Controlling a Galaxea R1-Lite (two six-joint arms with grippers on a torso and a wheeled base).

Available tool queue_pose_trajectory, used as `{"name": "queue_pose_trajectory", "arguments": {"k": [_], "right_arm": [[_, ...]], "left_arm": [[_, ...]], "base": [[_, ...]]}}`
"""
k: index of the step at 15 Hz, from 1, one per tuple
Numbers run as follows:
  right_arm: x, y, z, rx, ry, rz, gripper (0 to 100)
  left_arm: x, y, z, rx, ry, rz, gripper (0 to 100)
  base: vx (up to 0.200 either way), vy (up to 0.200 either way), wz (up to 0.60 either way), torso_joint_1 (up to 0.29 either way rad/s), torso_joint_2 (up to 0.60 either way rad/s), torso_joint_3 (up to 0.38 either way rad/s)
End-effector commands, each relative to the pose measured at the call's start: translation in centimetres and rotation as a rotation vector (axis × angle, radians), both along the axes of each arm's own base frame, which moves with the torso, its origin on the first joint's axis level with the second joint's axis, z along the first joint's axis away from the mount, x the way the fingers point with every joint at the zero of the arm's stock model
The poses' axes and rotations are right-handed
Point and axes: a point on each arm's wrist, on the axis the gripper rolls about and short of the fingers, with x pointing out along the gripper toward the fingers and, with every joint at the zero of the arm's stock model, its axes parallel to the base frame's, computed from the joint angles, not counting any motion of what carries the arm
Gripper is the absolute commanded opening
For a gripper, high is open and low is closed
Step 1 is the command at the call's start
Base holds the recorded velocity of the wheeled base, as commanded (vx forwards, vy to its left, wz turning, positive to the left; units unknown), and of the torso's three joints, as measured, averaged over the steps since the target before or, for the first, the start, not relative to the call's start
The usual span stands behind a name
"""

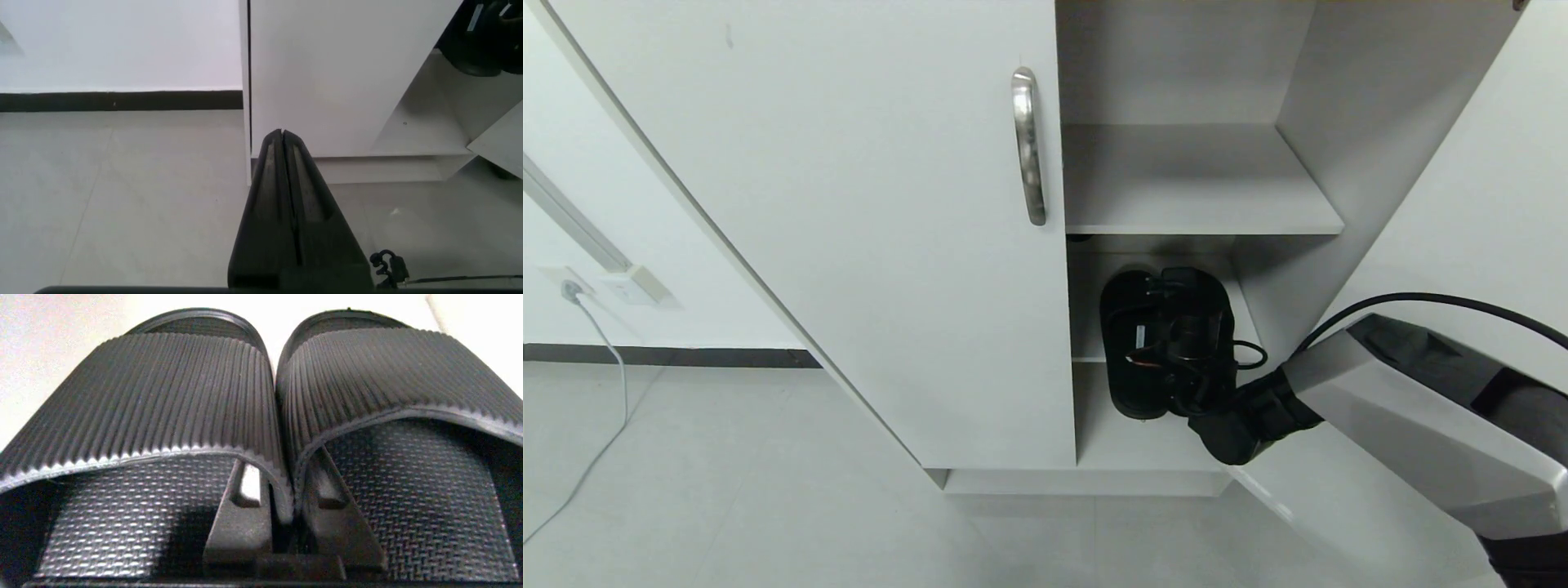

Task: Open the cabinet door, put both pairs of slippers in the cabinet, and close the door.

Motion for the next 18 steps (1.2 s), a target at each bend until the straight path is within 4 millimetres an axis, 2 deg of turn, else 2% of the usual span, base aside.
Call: {"name": "queue_pose_trajectory", "arguments": {"k": [1,9,18], "right_arm": [[1.6,-0.2,-0.2,0.005,-0.009,-0.020,0],[4.3,-0.5,2.5,0.016,-0.022,-0.037,0],[5.3,-0.2,2.1,0.021,-0.019,-0.030,0]], "left_arm": [[0.0,0.0,0.0,0.000,0.001,0.001,0],[0.0,0.0,0.0,-0.002,0.001,0.001,0],[0.0,0.0,0.0,-0.001,0.001,0.015,0]], "base": [[0.000,0.000,0.00,0.000,0.00,0.000],[0.000,0.000,0.00,0.000,0.00,0.000],[0.000,0.000,0.00,0.000,0.00,0.000]]}}
